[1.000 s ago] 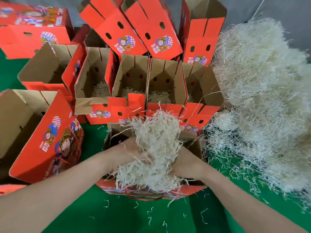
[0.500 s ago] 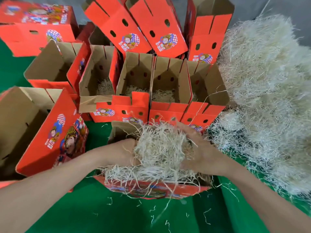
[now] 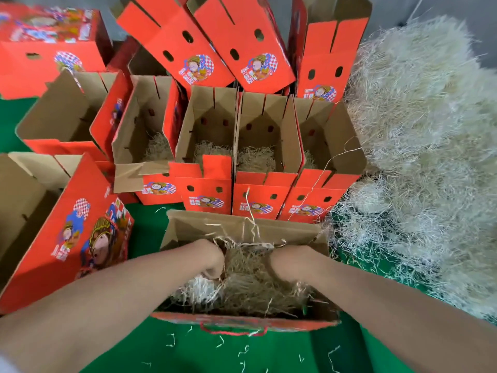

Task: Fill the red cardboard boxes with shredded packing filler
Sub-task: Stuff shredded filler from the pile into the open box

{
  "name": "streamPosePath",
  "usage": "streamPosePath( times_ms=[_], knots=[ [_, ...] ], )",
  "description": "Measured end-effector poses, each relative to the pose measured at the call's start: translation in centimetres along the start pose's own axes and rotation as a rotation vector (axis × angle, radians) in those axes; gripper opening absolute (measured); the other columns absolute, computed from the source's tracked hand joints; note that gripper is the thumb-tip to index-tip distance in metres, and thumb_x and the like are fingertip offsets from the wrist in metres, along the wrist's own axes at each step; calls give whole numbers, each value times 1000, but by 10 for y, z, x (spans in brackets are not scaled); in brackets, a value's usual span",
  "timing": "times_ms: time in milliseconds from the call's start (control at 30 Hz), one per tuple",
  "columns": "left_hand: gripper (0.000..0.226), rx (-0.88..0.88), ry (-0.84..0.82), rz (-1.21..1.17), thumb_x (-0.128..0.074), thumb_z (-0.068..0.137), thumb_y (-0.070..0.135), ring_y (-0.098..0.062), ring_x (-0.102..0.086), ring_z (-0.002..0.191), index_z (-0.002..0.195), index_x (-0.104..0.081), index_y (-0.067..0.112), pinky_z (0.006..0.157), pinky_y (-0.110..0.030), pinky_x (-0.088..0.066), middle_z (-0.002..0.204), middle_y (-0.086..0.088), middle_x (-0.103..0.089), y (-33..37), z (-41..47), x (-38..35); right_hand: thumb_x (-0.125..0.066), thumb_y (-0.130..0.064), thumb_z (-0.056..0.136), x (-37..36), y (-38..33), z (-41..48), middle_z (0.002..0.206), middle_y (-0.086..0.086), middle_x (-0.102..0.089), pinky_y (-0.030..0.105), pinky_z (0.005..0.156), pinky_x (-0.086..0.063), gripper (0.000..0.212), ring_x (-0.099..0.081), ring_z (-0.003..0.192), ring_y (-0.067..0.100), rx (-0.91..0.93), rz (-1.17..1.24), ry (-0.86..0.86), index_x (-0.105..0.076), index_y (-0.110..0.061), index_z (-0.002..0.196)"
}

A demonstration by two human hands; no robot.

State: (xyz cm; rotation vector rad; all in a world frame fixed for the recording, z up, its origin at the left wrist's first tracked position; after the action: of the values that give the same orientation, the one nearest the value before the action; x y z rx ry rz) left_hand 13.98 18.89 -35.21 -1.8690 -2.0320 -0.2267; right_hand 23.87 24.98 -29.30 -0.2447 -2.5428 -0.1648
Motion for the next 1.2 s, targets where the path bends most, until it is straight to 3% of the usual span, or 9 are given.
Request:
streamPosePath(
  times_ms=[67,167,300,467,633,767,967,1067,1200],
  knots=[
    [30,33,-79,96,-37,91,-3,-28,-38,63,64,-49,3,62,-31,-35,73,-15,-39,-4,10,-10,-52,-8,91,-5,-5,19,124,15,-57,37,84,-45,29,-56,106,31,10,-76,-71,-58,2,117],
    [28,29,-24,75,-46,95,10,-34,-52,114,114,-58,-7,93,-35,-41,121,-21,-57,-13,27,-16,-49,-19,93,-14,-6,53,127,13,-53,39,95,-45,34,-52,114,30,2,-91,-166,-55,-2,122],
    [43,-2,-2,-58,-39,100,24,-30,-48,122,133,-46,-1,100,-34,-37,137,-16,-48,-18,50,-32,-44,-19,96,-24,-2,75,127,14,-54,35,91,-43,33,-52,115,29,24,-19,-82,-54,-3,123],
    [53,-108,-29,-276,-44,95,40,-31,-55,110,128,-50,-1,93,-36,-42,122,-18,-56,-6,49,-35,-48,-15,93,-52,-5,80,125,15,-56,39,87,-44,31,-52,115,32,129,-165,-74,-56,-2,120],
    [29,-146,92,-195,-43,93,3,-23,-44,76,118,-53,-9,69,-31,-37,72,-7,-41,0,18,-13,-52,-13,91,-54,-7,76,129,16,-53,45,90,-46,32,-52,116,33,123,-131,-171,-55,1,120],
    [18,-137,225,-78,-50,91,13,-14,-37,54,102,-61,4,60,-32,-39,67,-2,-42,2,-10,2,-53,-6,88,-14,-16,48,115,16,-61,39,76,-53,27,-60,101,32,126,-70,61,-59,0,113],
    [24,-241,172,-91,-41,94,13,-29,-56,92,109,-57,3,76,-34,-48,104,-13,-58,16,-17,1,-56,-9,85,72,-16,-46,88,11,-61,41,69,-53,11,-61,77,30,144,325,722,-51,-10,94],
    [26,-244,271,-123,-46,91,16,-29,-60,99,109,-61,4,84,-36,-52,111,-15,-62,15,-17,11,-73,-10,70,93,-6,-92,85,6,-55,37,41,-49,42,-56,55,26,70,329,1150,-47,-16,103],
    [30,-209,283,-132,-40,92,15,-32,-58,101,105,-62,0,82,-33,-47,113,-20,-62,18,-21,10,-70,2,68,96,9,-74,115,14,-50,38,62,-49,82,-52,94,33,-73,106,1045,-38,-27,138]
  ],
)
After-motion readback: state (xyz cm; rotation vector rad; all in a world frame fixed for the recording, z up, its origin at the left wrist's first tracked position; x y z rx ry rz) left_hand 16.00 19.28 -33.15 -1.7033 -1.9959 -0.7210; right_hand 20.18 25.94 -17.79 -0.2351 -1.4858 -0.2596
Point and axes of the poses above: each hand's wrist, its own z-axis towards the middle knuckle, its own x-axis out of the back of the hand, y = z × x, the point moved 8 cm from there along z, towards the middle knuckle
